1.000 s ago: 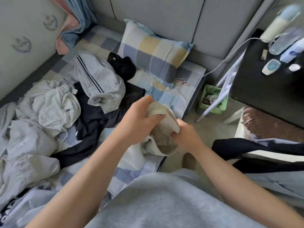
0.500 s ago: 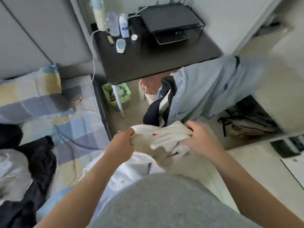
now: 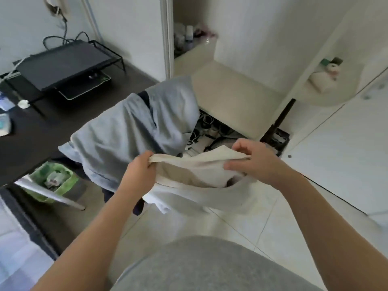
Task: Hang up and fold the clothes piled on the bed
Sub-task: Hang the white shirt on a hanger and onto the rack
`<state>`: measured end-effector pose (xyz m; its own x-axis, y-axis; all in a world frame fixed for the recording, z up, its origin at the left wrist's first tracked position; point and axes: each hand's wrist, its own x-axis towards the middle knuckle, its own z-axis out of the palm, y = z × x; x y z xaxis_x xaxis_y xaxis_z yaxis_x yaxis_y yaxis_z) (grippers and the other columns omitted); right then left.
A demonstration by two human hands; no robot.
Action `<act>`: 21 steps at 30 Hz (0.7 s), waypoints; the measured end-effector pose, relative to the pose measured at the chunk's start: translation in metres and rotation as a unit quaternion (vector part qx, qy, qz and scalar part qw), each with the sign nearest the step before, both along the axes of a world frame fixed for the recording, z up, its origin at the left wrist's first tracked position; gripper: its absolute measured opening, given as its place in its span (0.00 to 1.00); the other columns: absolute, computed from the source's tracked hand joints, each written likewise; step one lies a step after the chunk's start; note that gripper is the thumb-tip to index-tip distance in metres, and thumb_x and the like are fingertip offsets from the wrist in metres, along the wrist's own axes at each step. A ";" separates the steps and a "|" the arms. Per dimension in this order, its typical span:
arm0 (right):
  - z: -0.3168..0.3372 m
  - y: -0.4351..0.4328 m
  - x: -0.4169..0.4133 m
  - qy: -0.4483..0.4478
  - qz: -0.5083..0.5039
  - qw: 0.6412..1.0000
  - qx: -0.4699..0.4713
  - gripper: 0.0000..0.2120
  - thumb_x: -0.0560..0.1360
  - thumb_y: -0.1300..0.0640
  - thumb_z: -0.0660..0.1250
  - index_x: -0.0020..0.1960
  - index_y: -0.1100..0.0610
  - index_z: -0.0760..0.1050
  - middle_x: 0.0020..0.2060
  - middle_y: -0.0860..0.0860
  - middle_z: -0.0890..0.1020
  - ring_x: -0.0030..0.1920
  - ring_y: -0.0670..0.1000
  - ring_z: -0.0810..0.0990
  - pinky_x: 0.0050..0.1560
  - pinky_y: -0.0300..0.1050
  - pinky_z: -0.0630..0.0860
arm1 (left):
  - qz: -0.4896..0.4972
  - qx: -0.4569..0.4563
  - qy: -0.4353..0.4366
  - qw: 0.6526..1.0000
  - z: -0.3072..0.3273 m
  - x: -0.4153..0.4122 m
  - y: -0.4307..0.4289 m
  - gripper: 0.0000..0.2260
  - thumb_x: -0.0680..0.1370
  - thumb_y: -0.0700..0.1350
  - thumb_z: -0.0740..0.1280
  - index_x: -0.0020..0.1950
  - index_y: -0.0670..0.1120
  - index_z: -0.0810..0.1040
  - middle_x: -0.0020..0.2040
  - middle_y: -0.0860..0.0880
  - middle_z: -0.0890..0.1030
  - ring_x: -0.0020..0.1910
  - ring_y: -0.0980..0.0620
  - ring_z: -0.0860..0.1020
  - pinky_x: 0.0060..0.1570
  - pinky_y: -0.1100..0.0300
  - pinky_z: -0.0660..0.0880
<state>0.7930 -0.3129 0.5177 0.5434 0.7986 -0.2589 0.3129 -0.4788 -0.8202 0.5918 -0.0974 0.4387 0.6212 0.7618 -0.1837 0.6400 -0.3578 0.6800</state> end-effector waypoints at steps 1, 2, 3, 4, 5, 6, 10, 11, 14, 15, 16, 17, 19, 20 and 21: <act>0.004 -0.006 0.016 -0.008 -0.027 0.999 0.019 0.10 0.71 0.54 0.78 0.43 0.52 0.77 0.31 0.42 0.79 0.30 0.41 0.75 0.31 0.31 0.70 | -0.014 -0.002 -0.014 1.000 0.007 0.020 -0.001 0.08 0.83 0.41 0.58 0.46 0.46 0.74 0.36 0.47 0.76 0.31 0.50 0.70 0.29 0.58 0.64; 0.008 -0.011 0.031 -0.020 -0.051 0.998 0.039 0.09 0.72 0.56 0.77 0.42 0.52 0.77 0.30 0.42 0.78 0.30 0.42 0.73 0.31 0.31 0.69 | -0.029 -0.003 -0.026 0.999 0.015 0.039 -0.002 0.08 0.82 0.41 0.58 0.45 0.46 0.74 0.35 0.46 0.76 0.30 0.50 0.69 0.28 0.58 0.64; 0.014 -0.015 0.046 -0.035 -0.075 0.995 0.058 0.08 0.73 0.58 0.76 0.41 0.53 0.76 0.30 0.44 0.78 0.29 0.42 0.72 0.31 0.31 0.68 | -0.046 -0.001 -0.039 0.998 0.024 0.059 -0.001 0.08 0.82 0.42 0.59 0.45 0.47 0.74 0.35 0.47 0.75 0.29 0.51 0.68 0.28 0.58 0.64; 0.019 -0.018 0.061 -0.050 -0.102 0.991 0.073 0.09 0.74 0.60 0.74 0.41 0.53 0.75 0.31 0.47 0.78 0.30 0.43 0.71 0.32 0.31 0.67 | -0.062 0.002 -0.052 0.997 0.034 0.078 0.000 0.08 0.82 0.42 0.60 0.44 0.47 0.74 0.34 0.48 0.75 0.29 0.52 0.67 0.28 0.58 0.63; 0.026 -0.020 0.076 -0.067 -0.129 0.985 0.087 0.09 0.74 0.62 0.74 0.41 0.53 0.75 0.32 0.50 0.79 0.30 0.43 0.71 0.31 0.31 0.67 | -0.077 0.002 -0.068 0.995 0.044 0.098 0.002 0.08 0.82 0.43 0.61 0.43 0.47 0.74 0.33 0.49 0.74 0.29 0.53 0.67 0.28 0.59 0.63; 0.034 -0.021 0.090 -0.085 -0.154 0.979 0.102 0.09 0.73 0.63 0.73 0.41 0.52 0.76 0.32 0.48 0.79 0.30 0.43 0.71 0.31 0.31 0.67 | -0.094 0.000 -0.086 0.992 0.055 0.117 0.006 0.08 0.81 0.44 0.63 0.42 0.47 0.74 0.32 0.51 0.73 0.29 0.53 0.67 0.29 0.59 0.63; 0.067 -0.013 0.141 -0.158 -0.217 0.951 0.151 0.15 0.71 0.68 0.68 0.39 0.47 0.75 0.27 0.41 0.76 0.28 0.39 0.69 0.30 0.30 0.65 | -0.157 0.015 -0.136 0.978 0.102 0.185 0.020 0.08 0.79 0.43 0.67 0.40 0.48 0.75 0.31 0.55 0.75 0.28 0.60 0.70 0.30 0.62 0.66; 0.075 -0.009 0.151 -0.173 -0.222 0.946 0.161 0.15 0.71 0.68 0.68 0.38 0.47 0.75 0.27 0.41 0.75 0.28 0.40 0.69 0.30 0.31 0.65 | -0.161 0.006 -0.154 0.975 0.114 0.201 0.025 0.08 0.79 0.42 0.68 0.40 0.47 0.75 0.30 0.55 0.75 0.26 0.61 0.69 0.29 0.64 0.67; 0.100 0.010 0.181 -0.211 -0.229 0.931 0.192 0.14 0.72 0.68 0.69 0.39 0.49 0.75 0.28 0.48 0.75 0.29 0.43 0.68 0.31 0.33 0.65 | -0.170 -0.045 -0.228 0.958 0.153 0.248 0.042 0.09 0.79 0.41 0.65 0.38 0.44 0.73 0.28 0.56 0.72 0.27 0.59 0.67 0.31 0.60 0.65; 0.110 0.018 0.191 -0.221 -0.235 0.925 0.200 0.13 0.72 0.68 0.69 0.39 0.50 0.75 0.28 0.49 0.74 0.30 0.43 0.68 0.31 0.34 0.65 | -0.178 -0.064 -0.251 0.949 0.166 0.263 0.048 0.09 0.78 0.42 0.64 0.39 0.42 0.72 0.30 0.53 0.71 0.29 0.56 0.67 0.32 0.58 0.64; 0.119 0.026 0.199 -0.229 -0.241 0.920 0.208 0.13 0.72 0.68 0.69 0.39 0.51 0.75 0.28 0.48 0.74 0.30 0.43 0.68 0.32 0.34 0.65 | -0.186 -0.081 -0.271 0.941 0.179 0.277 0.053 0.09 0.78 0.43 0.63 0.40 0.40 0.71 0.32 0.50 0.69 0.30 0.54 0.67 0.33 0.57 0.62; 0.129 0.034 0.207 -0.239 -0.247 0.914 0.217 0.12 0.72 0.68 0.68 0.39 0.52 0.75 0.28 0.46 0.74 0.30 0.43 0.68 0.32 0.34 0.65 | -0.193 -0.093 -0.286 0.934 0.191 0.291 0.059 0.10 0.79 0.43 0.61 0.40 0.39 0.70 0.33 0.48 0.67 0.30 0.53 0.66 0.33 0.57 0.61; 0.149 0.052 0.220 -0.272 -0.259 0.898 0.229 0.12 0.72 0.67 0.69 0.39 0.52 0.74 0.27 0.43 0.73 0.29 0.41 0.68 0.32 0.33 0.65 | -0.204 -0.093 -0.305 0.925 0.216 0.319 0.073 0.10 0.80 0.41 0.59 0.41 0.37 0.69 0.34 0.47 0.65 0.30 0.52 0.64 0.31 0.57 0.60; 0.160 0.062 0.226 -0.289 -0.265 0.891 0.230 0.12 0.72 0.67 0.69 0.39 0.51 0.74 0.27 0.43 0.73 0.29 0.42 0.68 0.32 0.34 0.65 | -0.207 -0.085 -0.315 0.922 0.229 0.331 0.080 0.10 0.80 0.40 0.59 0.41 0.35 0.68 0.34 0.47 0.65 0.31 0.52 0.64 0.32 0.58 0.59; 0.172 0.071 0.232 -0.303 -0.267 0.884 0.234 0.12 0.73 0.67 0.70 0.39 0.50 0.74 0.28 0.44 0.74 0.29 0.42 0.68 0.32 0.34 0.65 | -0.211 -0.076 -0.327 0.918 0.242 0.343 0.088 0.10 0.80 0.39 0.58 0.40 0.35 0.68 0.34 0.47 0.65 0.32 0.51 0.64 0.33 0.57 0.59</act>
<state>1.0248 -0.2418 0.6892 0.8016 0.3286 0.4995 0.5942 -0.3443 -0.7269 0.9346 -0.0093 0.6811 0.8700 0.4251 0.2496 -0.0968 -0.3492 0.9320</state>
